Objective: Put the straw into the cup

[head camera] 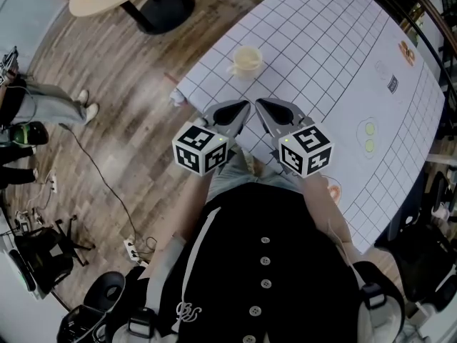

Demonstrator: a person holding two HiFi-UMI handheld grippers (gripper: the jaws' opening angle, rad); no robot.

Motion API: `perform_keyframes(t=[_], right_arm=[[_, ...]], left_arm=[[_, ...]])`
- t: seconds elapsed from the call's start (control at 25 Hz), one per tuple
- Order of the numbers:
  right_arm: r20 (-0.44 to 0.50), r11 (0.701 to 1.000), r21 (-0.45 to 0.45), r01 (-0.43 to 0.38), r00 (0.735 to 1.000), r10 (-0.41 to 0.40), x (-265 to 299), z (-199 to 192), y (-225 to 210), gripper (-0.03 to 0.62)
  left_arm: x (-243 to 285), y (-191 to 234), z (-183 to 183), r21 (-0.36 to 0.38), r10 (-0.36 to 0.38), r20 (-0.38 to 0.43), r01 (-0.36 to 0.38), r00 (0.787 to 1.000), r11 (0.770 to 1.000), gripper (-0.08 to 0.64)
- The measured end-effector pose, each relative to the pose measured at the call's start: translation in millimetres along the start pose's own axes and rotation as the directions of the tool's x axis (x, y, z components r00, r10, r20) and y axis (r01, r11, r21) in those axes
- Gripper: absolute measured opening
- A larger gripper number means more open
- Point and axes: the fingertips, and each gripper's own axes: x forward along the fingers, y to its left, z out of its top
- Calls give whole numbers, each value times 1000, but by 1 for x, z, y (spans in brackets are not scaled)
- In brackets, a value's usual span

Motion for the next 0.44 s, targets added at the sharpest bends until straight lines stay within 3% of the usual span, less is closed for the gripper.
perform_keyframes(t=[0.44], right_arm=[[-10, 1000, -8, 1, 1000, -1, 5, 0, 7, -2]], left_arm=[[-8, 4, 0, 4, 3, -6, -3, 1000, 1000, -2]])
